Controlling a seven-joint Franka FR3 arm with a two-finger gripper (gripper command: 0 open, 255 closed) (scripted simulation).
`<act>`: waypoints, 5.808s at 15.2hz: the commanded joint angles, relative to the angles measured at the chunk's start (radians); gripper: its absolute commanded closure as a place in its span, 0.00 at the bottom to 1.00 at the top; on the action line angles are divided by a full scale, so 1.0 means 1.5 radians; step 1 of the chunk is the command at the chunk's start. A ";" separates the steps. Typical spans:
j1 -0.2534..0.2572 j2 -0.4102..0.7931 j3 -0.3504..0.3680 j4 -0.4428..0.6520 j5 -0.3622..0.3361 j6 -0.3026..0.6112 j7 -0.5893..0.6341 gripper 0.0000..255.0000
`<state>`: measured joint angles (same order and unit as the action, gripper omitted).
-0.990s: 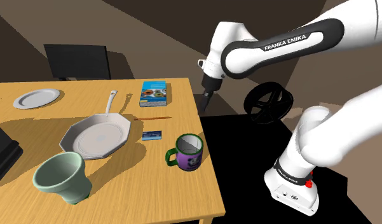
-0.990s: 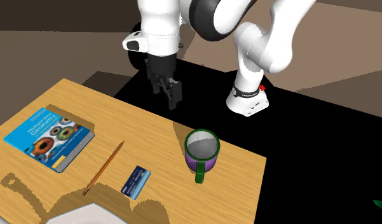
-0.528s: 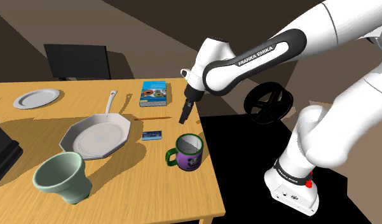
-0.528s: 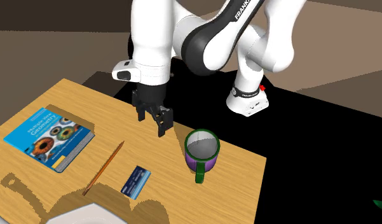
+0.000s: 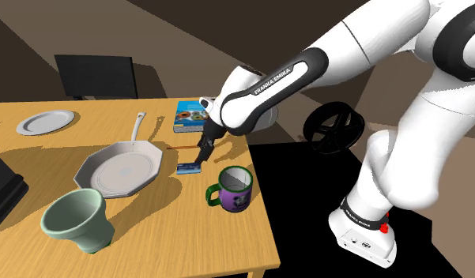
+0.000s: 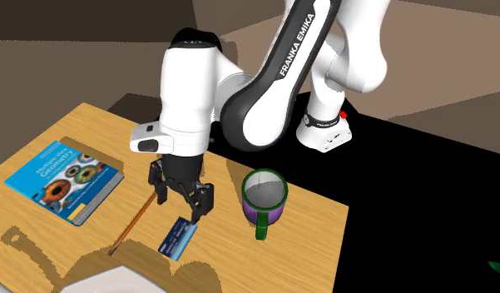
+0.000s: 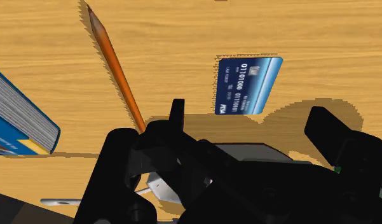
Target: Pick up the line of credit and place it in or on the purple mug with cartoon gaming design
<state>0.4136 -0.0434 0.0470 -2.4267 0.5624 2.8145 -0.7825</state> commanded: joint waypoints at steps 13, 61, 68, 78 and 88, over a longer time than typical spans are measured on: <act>0.017 0.157 0.047 0.110 0.181 0.094 -0.203 0.00; 0.029 -0.021 -0.016 0.180 -0.114 -0.142 0.088 1.00; 0.044 -0.187 0.028 0.017 -0.137 -0.130 0.163 1.00; 0.068 -0.385 0.102 -0.146 -0.133 -0.149 0.260 1.00; 0.093 -0.337 0.100 -0.206 -0.101 -0.041 0.233 1.00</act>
<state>0.5480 -0.5571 0.2018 -2.7263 0.4045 2.7350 -0.4245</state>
